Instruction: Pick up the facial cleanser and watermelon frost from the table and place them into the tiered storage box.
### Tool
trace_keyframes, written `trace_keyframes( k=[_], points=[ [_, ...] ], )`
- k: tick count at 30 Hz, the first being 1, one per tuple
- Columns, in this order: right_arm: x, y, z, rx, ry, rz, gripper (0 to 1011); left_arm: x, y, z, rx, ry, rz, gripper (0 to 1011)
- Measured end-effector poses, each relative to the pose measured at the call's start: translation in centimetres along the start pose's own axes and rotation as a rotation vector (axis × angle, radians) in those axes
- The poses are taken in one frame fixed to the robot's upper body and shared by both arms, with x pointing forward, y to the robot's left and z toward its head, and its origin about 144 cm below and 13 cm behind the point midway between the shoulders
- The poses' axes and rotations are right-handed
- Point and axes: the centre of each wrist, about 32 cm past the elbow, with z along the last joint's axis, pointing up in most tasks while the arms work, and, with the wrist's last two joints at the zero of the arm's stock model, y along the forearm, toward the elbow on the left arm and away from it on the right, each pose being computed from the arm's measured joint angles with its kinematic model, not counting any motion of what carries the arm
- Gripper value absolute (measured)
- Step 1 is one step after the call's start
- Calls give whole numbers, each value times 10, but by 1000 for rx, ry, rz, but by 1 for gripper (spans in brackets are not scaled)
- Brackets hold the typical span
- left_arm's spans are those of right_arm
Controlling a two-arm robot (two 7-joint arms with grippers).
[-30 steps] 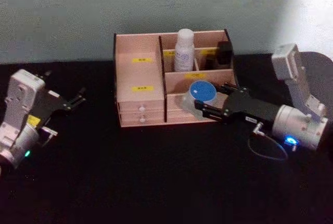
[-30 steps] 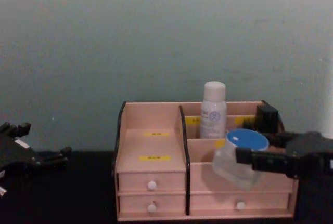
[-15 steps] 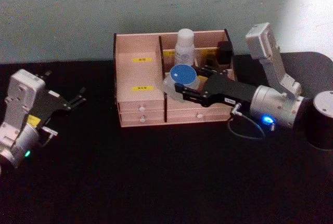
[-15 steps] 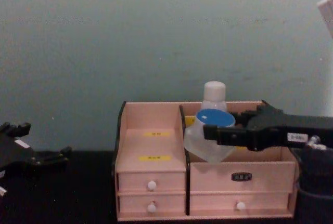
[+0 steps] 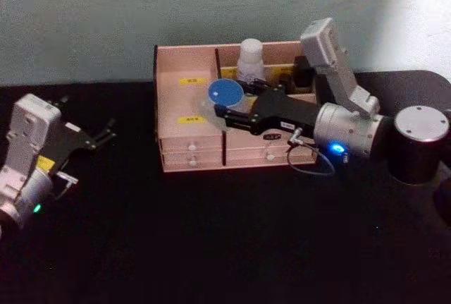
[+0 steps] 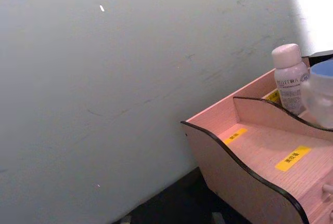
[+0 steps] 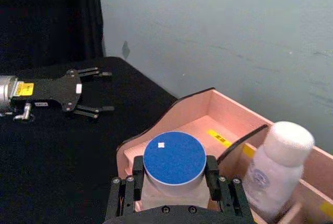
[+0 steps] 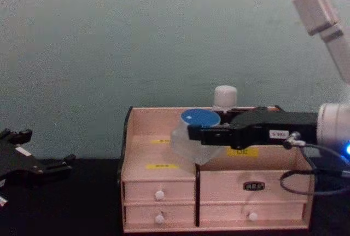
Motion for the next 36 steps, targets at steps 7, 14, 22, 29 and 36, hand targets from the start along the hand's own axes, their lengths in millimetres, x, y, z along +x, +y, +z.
trace_keyframes(
  k=[7, 14, 22, 29, 36],
  points=[
    [4, 15, 2, -19, -2, 22, 715, 0, 0, 0, 0, 0, 0, 1001],
    [7, 24, 1, -19, -6, 41, 715, 0, 0, 0, 0, 0, 0, 1001],
    [8, 32, 2, -7, -12, 50, 715, 0, 0, 0, 0, 0, 0, 1001],
    [10, 37, 1, -6, -7, 48, 715, 0, 0, 0, 0, 0, 0, 1001],
    [11, 43, 0, 4, -2, 48, 715, 0, 0, 0, 0, 0, 0, 1001]
  ],
)
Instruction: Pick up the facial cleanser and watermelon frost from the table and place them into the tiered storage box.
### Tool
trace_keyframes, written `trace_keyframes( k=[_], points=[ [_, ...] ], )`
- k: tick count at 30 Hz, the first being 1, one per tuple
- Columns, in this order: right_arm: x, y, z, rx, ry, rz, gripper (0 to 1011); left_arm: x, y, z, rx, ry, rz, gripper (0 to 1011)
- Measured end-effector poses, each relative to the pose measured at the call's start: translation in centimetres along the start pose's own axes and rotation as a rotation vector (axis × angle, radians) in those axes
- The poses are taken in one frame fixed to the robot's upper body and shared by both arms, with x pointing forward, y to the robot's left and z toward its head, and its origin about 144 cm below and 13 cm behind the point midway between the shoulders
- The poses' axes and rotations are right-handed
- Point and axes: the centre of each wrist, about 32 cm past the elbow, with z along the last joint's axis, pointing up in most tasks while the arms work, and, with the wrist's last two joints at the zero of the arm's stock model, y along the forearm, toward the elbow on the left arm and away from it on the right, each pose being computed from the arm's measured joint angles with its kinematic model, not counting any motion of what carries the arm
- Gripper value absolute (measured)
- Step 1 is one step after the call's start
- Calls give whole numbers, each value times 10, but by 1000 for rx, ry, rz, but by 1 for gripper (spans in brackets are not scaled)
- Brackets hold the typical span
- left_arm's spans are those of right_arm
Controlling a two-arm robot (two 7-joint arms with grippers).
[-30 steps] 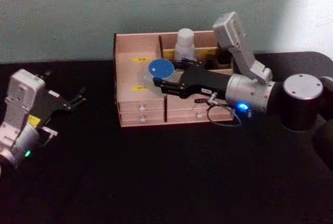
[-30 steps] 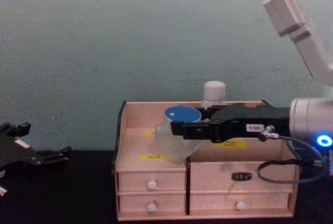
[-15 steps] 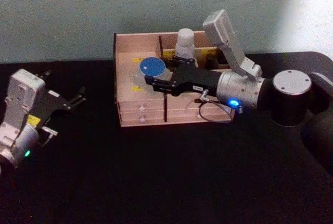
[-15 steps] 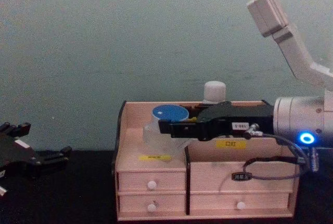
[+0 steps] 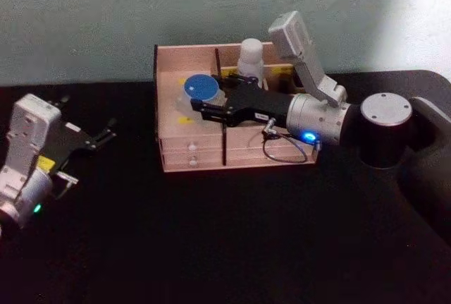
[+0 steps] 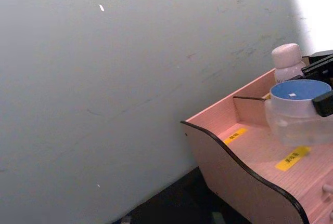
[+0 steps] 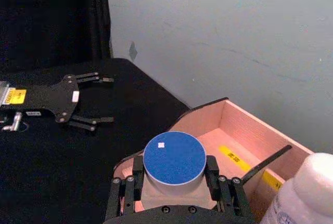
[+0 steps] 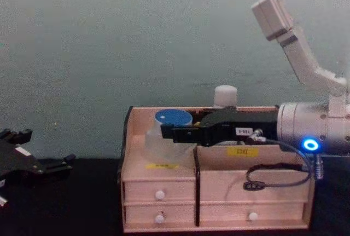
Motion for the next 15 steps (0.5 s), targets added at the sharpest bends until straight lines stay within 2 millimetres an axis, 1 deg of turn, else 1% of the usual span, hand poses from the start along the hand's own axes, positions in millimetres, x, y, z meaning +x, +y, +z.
trace_keyframes(
  k=[15],
  points=[
    [6, 13, -3, -11, 10, 3, 715, 0, 0, 0, 0, 0, 0, 1001]
  ],
)
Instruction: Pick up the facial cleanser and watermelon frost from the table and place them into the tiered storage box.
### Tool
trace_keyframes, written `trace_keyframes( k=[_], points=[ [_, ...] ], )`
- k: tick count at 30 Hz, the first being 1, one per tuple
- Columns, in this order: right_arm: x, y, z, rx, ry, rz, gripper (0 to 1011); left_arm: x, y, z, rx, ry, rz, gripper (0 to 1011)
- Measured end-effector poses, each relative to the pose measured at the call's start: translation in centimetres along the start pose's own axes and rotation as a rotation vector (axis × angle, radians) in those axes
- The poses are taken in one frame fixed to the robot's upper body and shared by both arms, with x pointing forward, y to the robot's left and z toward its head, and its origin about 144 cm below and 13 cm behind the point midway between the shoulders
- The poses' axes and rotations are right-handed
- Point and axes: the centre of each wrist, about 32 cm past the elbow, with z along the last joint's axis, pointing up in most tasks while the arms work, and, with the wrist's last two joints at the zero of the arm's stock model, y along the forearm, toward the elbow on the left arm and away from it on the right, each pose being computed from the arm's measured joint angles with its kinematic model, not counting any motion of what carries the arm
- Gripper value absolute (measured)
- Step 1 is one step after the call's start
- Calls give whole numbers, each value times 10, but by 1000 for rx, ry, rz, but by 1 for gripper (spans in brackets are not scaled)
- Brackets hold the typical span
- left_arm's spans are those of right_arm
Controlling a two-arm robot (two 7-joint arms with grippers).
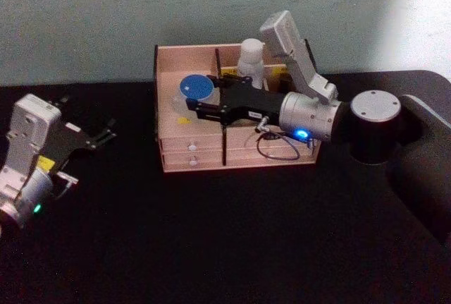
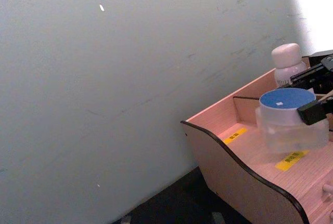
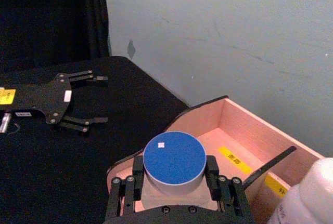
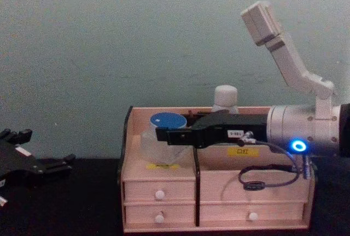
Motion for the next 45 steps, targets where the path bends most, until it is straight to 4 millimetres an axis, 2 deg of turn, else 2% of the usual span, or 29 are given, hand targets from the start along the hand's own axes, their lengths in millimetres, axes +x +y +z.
trace_keyframes(
  k=[16, 45],
  points=[
    [3, 12, -2, -13, 16, 13, 715, 0, 0, 0, 0, 0, 0, 1001],
    [7, 16, -5, -33, 61, 4, 715, 0, 0, 0, 0, 0, 0, 1001]
  ],
)
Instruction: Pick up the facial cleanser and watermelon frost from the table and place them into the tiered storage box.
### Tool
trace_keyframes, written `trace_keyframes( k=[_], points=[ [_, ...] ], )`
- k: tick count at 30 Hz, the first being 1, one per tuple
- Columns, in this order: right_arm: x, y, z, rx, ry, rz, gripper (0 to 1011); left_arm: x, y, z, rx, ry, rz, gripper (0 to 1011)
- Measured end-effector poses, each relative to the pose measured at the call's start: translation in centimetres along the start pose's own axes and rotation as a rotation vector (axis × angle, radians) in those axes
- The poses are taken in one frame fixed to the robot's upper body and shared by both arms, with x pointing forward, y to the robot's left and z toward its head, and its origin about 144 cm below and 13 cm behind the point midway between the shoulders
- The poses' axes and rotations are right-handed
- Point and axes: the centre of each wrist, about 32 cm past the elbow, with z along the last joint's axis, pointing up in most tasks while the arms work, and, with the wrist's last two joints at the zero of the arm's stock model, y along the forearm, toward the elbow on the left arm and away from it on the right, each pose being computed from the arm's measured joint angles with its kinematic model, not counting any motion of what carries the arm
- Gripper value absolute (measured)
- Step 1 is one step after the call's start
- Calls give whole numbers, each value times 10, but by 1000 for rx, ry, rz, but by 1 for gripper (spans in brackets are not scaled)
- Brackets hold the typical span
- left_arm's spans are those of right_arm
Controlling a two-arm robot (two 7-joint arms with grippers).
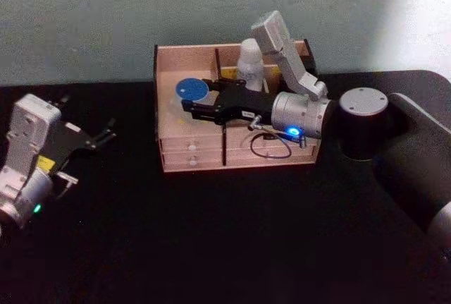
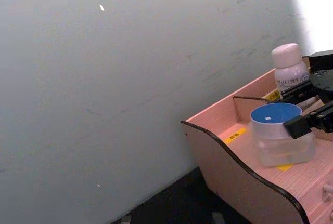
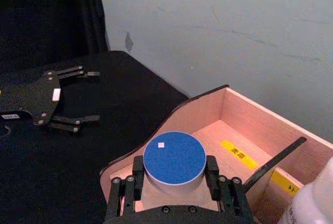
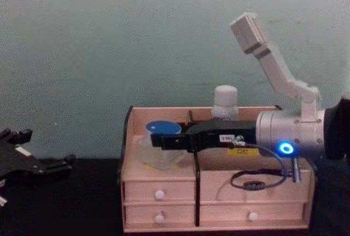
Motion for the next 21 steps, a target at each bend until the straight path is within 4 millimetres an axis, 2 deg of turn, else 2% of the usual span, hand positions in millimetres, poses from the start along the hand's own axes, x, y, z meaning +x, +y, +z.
trace_keyframes(
  k=[21],
  points=[
    [1, 1, 0, -2, 11, -4, 715, 0, 0, 0, 0, 0, 0, 1001]
  ],
)
